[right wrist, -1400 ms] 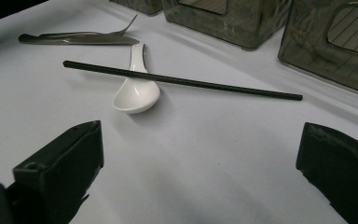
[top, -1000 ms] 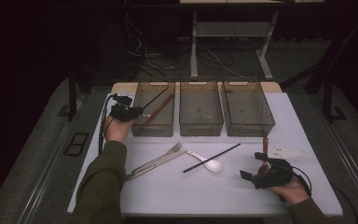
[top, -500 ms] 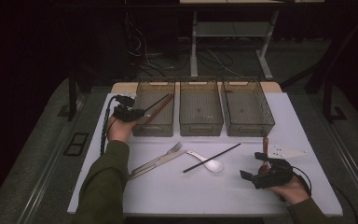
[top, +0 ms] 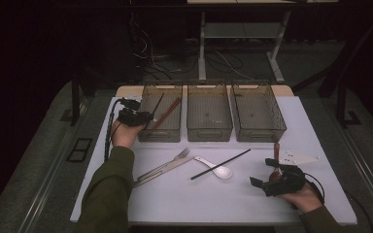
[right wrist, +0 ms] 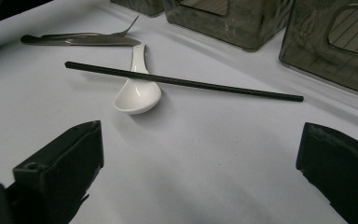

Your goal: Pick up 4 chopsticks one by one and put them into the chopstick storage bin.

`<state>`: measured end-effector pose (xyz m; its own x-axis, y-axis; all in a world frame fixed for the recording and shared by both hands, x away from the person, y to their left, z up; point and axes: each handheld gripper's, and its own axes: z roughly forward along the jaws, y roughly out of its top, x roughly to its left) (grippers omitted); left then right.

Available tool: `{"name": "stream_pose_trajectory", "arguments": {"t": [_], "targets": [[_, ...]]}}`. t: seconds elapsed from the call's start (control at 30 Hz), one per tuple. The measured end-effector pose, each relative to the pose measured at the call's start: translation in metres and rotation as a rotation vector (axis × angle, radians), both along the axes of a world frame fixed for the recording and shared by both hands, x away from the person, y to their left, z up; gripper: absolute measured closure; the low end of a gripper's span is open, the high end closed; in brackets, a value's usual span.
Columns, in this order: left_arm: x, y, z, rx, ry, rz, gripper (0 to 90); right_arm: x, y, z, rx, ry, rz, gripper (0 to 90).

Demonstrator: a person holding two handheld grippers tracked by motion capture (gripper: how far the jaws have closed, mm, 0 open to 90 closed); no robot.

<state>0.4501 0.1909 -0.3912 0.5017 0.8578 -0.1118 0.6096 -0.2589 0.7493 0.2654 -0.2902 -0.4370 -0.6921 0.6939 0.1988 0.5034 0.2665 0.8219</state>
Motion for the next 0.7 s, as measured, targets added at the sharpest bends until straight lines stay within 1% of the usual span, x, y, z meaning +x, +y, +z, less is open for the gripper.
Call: {"name": "stream_pose_trajectory", "arguments": {"t": [0.07, 0.13, 0.27, 0.37, 0.43, 0.47, 0.5, 0.6, 0.7], "targets": [[-0.002, -0.001, 0.003, -0.009, -0.006, -0.010, 68.6, 0.000, 0.000, 0.000, 0.000, 0.000, 0.000, 0.5], [-0.004, -0.002, 0.006, -0.018, -0.013, -0.028, 64.8, 0.000, 0.000, 0.000, 0.000, 0.001, 0.001, 0.5], [-0.011, -0.006, 0.011, -0.017, -0.020, -0.064, 57.9, 0.000, 0.000, 0.000, 0.000, -0.001, 0.000, 0.5], [-0.017, -0.010, 0.015, -0.008, -0.034, -0.094, 53.3, 0.000, 0.000, 0.000, 0.000, -0.001, 0.000, 0.5], [-0.022, -0.011, 0.018, -0.027, -0.054, -0.114, 51.4, 0.000, 0.000, 0.000, 0.000, -0.001, 0.000, 0.5], [-0.024, -0.013, 0.019, -0.045, -0.063, -0.116, 50.3, 0.000, 0.000, 0.000, 0.000, -0.001, -0.001, 0.5], [-0.027, -0.013, 0.021, -0.045, -0.065, -0.128, 49.6, 0.000, 0.000, 0.000, -0.001, -0.001, -0.001, 0.5], [-0.033, -0.016, 0.024, -0.072, -0.077, -0.151, 47.2, 0.000, 0.000, 0.000, -0.002, -0.001, -0.002, 0.5], [-0.038, -0.018, 0.025, -0.071, -0.085, -0.176, 44.8, -0.001, 0.000, 0.000, -0.002, -0.002, -0.002, 0.5]]}}
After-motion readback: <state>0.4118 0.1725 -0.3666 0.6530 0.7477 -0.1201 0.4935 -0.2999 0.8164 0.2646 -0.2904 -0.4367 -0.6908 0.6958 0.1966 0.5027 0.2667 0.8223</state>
